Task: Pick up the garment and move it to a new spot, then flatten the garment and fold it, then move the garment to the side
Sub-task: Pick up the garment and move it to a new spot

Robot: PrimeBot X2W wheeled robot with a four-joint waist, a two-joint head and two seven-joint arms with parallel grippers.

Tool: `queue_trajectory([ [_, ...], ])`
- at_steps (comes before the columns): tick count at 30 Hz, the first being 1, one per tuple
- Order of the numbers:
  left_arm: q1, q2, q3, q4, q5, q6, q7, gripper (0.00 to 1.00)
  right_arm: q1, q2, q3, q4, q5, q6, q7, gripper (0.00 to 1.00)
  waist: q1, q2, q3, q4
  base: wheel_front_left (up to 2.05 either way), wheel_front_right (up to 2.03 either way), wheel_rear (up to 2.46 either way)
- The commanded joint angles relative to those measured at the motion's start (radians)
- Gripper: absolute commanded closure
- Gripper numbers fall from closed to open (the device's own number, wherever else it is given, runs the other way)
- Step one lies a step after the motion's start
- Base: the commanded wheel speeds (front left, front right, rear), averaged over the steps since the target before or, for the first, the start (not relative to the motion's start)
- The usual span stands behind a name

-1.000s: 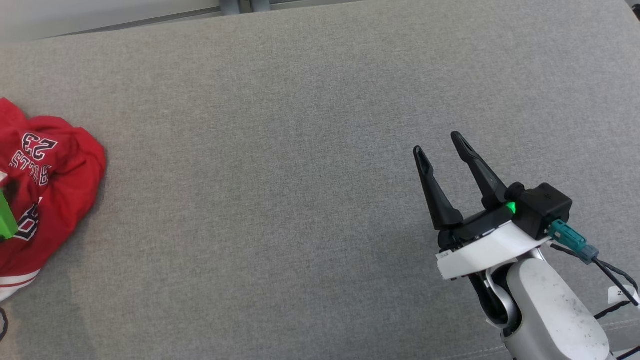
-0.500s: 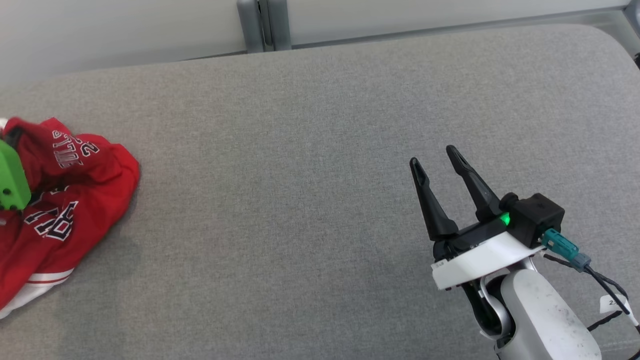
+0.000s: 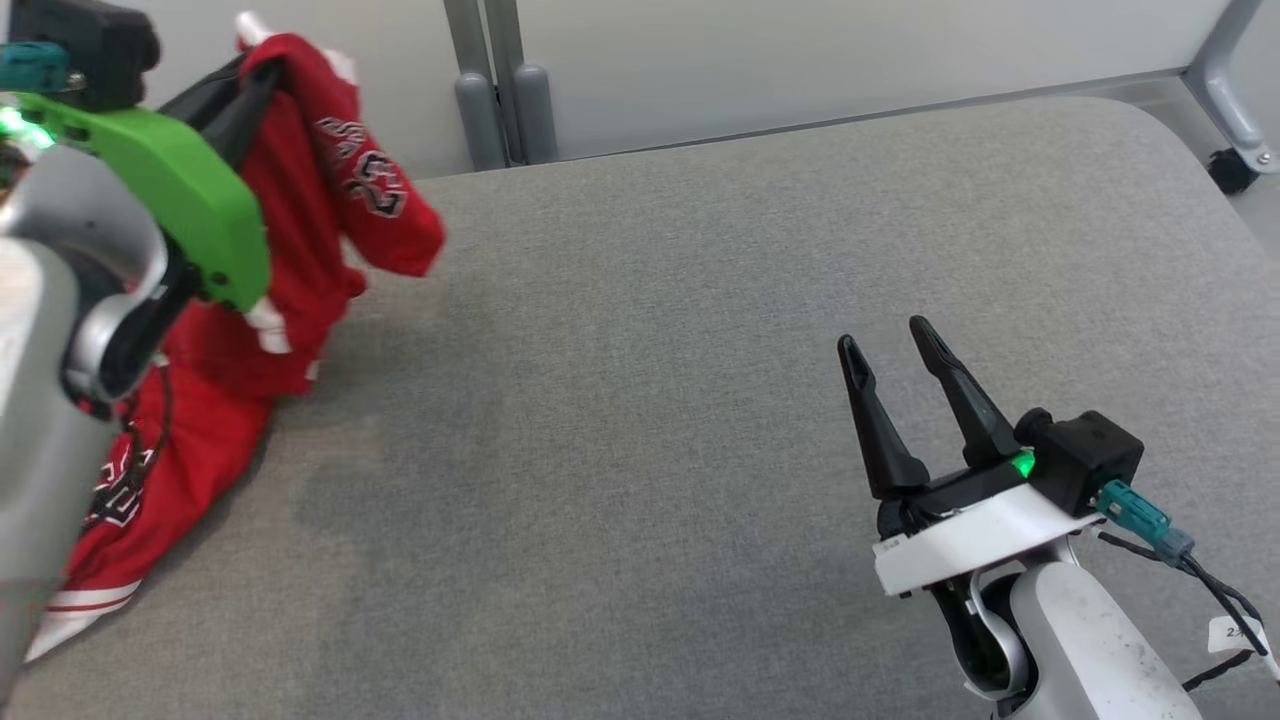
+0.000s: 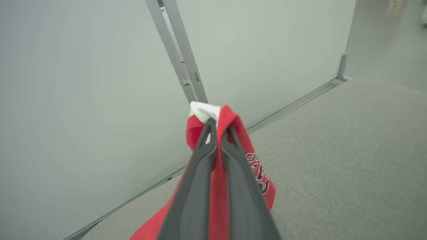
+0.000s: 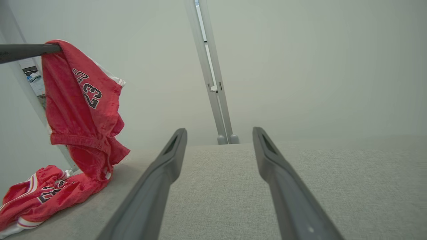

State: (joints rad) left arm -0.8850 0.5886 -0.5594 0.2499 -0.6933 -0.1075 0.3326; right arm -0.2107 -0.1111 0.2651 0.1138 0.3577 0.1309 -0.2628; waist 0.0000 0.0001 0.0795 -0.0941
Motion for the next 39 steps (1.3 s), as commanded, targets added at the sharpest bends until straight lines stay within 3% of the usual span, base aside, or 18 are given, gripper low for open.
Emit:
queue_trajectory([
  [1, 0.008, -0.025, -0.007, -0.021, -0.005, 0.017, -0.01, 1.0, 0.008, -0.001, -0.007, -0.006, -0.001, 0.0, -0.003, 0.0, 0.0, -0.0001, 0.006, -0.023, 0.0, 0.0, 0.0],
  [8, 0.129, -0.223, -0.102, -0.061, 0.008, 0.072, -0.113, 1.0, 0.003, -0.003, -0.029, -0.01, 0.0, 0.0, -0.003, 0.0, 0.0, -0.0001, 0.041, -0.075, 0.0, 0.0, 0.0],
  [13, 0.215, -0.383, -0.192, 0.065, 0.024, 0.069, -0.22, 1.0, -0.013, -0.014, -0.033, -0.008, 0.0, 0.0, -0.003, 0.0, 0.0, -0.0001, 0.057, -0.093, 0.0, 0.0, 0.0],
  [14, 0.218, -0.411, -0.209, 0.107, 0.035, 0.067, -0.245, 0.95, -0.015, -0.016, -0.032, -0.007, 0.0, 0.0, -0.003, 0.0, 0.0, -0.0001, 0.057, -0.094, 0.0, 0.0, 0.0],
  [15, 0.228, -0.435, -0.221, 0.146, 0.031, 0.061, -0.258, 0.38, -0.016, -0.017, -0.032, -0.007, 0.0, 0.0, -0.003, 0.0, 0.0, -0.0001, 0.056, -0.095, 0.0, 0.0, 0.0],
  [16, 0.237, -0.456, -0.241, 0.196, 0.04, 0.053, -0.278, 0.0, -0.018, -0.019, -0.029, -0.004, 0.0, 0.0, -0.003, 0.0, 0.0, -0.0001, 0.055, -0.093, 0.0, 0.0, 0.0],
  [20, 0.247, -0.507, -0.293, 0.332, 0.047, 0.019, -0.348, 0.0, -0.014, -0.022, -0.014, 0.004, 0.0, 0.0, -0.003, 0.0, 0.0, -0.0001, 0.041, -0.084, 0.0, 0.0, 0.0],
  [24, 0.236, -0.518, -0.306, 0.373, 0.049, 0.004, -0.429, 0.0, 0.01, -0.031, -0.014, 0.007, 0.002, 0.0, -0.003, 0.0, 0.0, -0.0001, 0.02, -0.053, 0.0, 0.0, 0.0],
  [28, 0.25, -0.485, -0.281, 0.347, 0.047, 0.008, -0.513, 0.0, 0.031, -0.041, -0.017, 0.007, 0.009, 0.0, -0.003, 0.0, 0.0, -0.0001, -0.013, -0.016, 0.0, 0.0, 0.0],
  [39, 0.456, -0.291, -0.072, 0.099, 0.01, 0.169, -0.595, 0.0, 0.089, -0.06, -0.036, -0.01, 0.013, 0.0, -0.003, 0.0, 0.0, -0.0001, -0.074, 0.048, 0.0, 0.0, 0.0],
])
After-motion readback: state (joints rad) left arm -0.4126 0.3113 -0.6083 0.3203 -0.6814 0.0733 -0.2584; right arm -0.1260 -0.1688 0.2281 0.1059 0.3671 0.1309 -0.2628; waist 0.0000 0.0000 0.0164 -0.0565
